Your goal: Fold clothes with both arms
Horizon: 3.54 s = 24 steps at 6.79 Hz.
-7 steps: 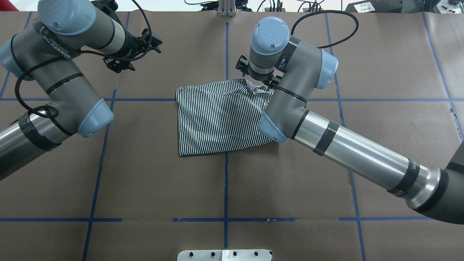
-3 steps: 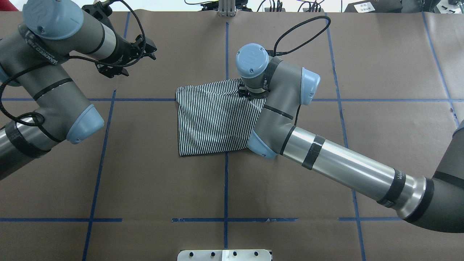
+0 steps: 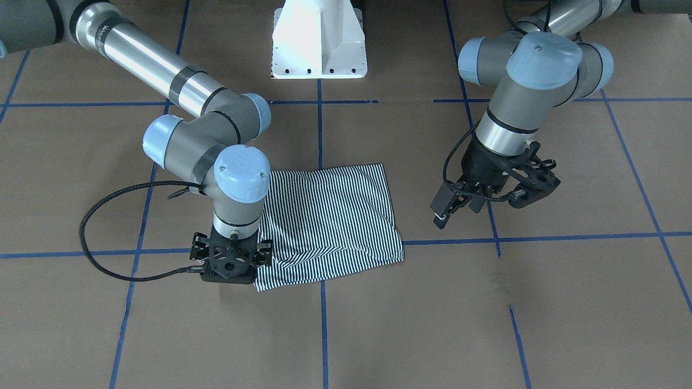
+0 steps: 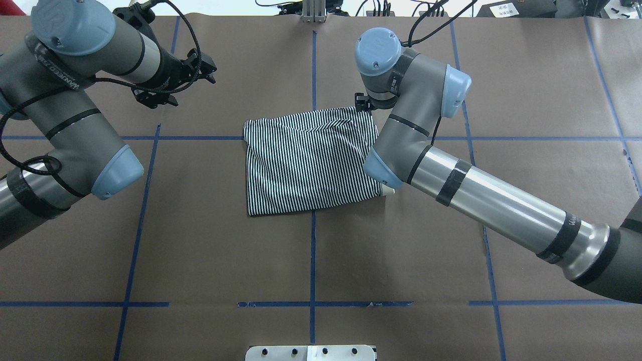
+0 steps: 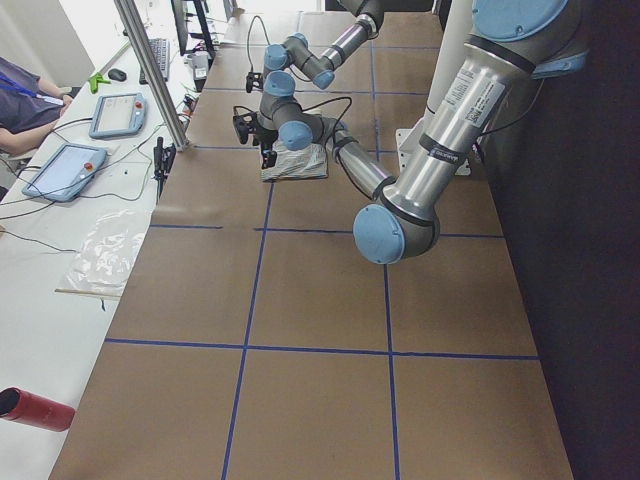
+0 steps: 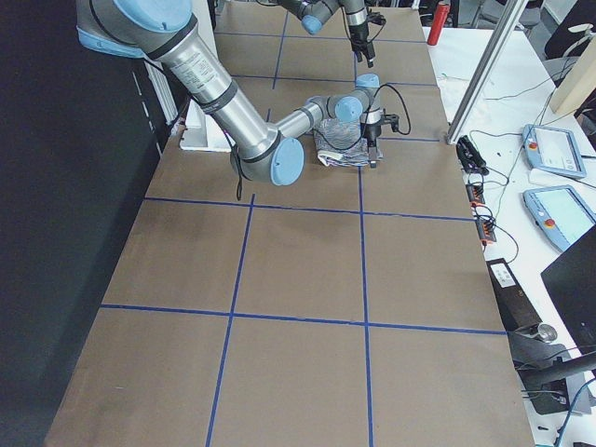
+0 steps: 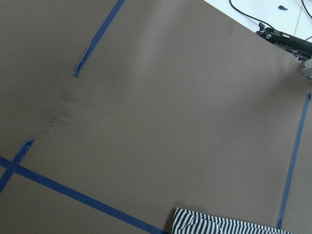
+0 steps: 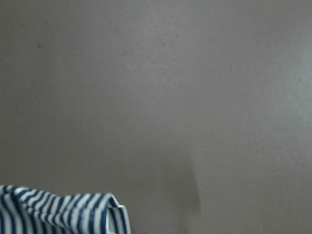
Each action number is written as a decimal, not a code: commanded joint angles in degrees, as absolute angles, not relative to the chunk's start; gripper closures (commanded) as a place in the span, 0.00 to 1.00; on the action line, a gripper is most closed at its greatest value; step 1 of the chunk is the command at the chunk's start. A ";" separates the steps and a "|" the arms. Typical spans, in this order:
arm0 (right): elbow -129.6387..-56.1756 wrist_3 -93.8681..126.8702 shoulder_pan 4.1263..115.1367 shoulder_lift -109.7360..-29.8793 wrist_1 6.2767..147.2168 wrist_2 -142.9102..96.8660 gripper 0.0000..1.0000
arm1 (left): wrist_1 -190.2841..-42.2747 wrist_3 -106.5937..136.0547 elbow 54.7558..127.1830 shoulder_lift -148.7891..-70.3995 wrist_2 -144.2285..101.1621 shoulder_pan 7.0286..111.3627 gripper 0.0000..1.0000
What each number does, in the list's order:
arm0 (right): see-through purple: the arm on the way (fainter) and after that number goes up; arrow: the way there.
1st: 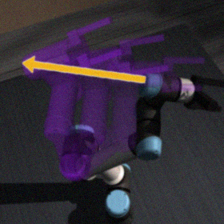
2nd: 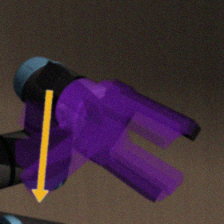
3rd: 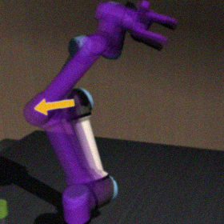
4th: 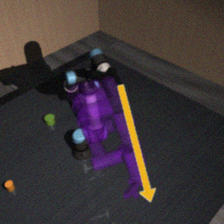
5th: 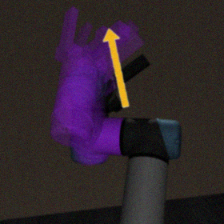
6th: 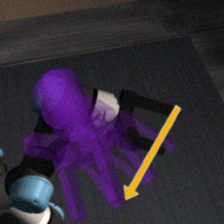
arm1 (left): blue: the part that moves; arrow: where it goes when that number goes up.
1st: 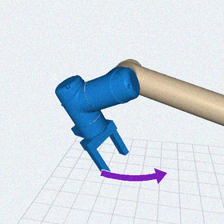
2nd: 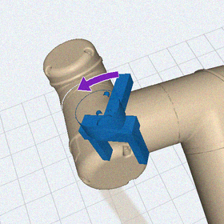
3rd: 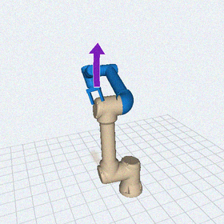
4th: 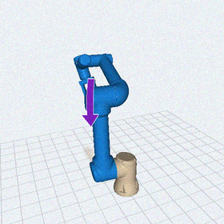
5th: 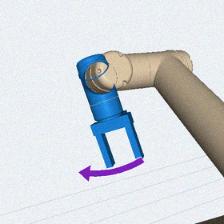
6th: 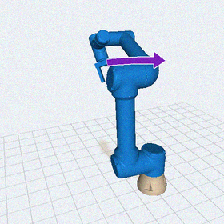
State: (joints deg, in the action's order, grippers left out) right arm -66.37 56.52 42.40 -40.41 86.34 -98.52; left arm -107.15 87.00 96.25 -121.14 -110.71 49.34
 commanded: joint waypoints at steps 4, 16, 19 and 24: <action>-82.72 40.05 59.02 -54.16 86.40 -118.61 0.00 | -102.42 65.93 107.45 -110.78 -113.45 55.41 0.00; -100.99 -6.35 96.59 -100.65 92.17 -139.74 0.00 | -105.73 -7.29 96.33 -84.55 -128.39 87.98 0.00; -103.52 5.67 89.26 -100.46 89.84 -138.70 0.00 | -104.42 -6.94 98.43 -80.96 -128.05 88.07 0.00; -101.78 6.59 87.63 -98.88 84.64 -138.16 0.00 | -94.66 -7.21 100.64 -81.74 -128.50 87.98 0.00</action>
